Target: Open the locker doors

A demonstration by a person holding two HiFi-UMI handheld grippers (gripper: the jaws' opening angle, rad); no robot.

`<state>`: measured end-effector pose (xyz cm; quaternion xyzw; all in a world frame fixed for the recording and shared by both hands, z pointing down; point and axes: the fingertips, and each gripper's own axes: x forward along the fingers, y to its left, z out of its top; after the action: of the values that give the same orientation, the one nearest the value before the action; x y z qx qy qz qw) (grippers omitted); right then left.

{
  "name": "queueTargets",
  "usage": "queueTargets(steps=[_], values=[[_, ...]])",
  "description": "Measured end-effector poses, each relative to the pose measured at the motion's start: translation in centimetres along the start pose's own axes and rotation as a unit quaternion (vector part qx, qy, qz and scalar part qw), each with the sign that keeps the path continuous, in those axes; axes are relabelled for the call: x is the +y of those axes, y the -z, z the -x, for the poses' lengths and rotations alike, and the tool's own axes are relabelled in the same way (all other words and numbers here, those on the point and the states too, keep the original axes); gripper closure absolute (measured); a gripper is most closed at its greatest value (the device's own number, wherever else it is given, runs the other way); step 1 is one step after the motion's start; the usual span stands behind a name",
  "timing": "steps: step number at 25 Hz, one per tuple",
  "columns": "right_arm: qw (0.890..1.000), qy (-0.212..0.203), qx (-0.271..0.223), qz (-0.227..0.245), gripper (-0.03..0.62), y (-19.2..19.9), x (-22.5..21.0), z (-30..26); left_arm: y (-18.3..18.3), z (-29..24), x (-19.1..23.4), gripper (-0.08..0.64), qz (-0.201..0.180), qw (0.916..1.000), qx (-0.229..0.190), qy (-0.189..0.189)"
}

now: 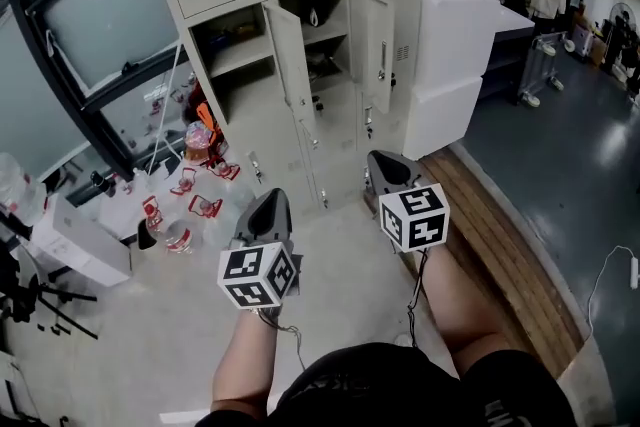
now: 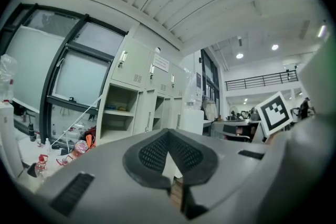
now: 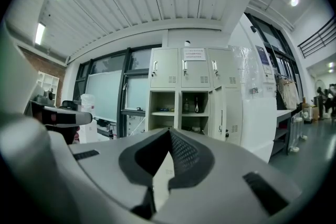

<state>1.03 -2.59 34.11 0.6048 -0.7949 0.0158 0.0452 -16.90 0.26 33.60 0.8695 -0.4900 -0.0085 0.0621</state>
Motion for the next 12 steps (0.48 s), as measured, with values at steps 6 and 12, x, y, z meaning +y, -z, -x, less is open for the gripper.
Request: queueTargets(steps=[6, 12], values=[[0.999, -0.037, -0.001, 0.004, 0.592, -0.3, -4.3, 1.9, 0.2, -1.7, -5.8, 0.561, 0.004, 0.9996, -0.003, -0.027], [0.997, -0.078, 0.001, 0.008, 0.592, 0.9, -8.5, 3.7, 1.4, -3.4, -11.1, 0.561, 0.01, 0.9982, -0.007, -0.058]])
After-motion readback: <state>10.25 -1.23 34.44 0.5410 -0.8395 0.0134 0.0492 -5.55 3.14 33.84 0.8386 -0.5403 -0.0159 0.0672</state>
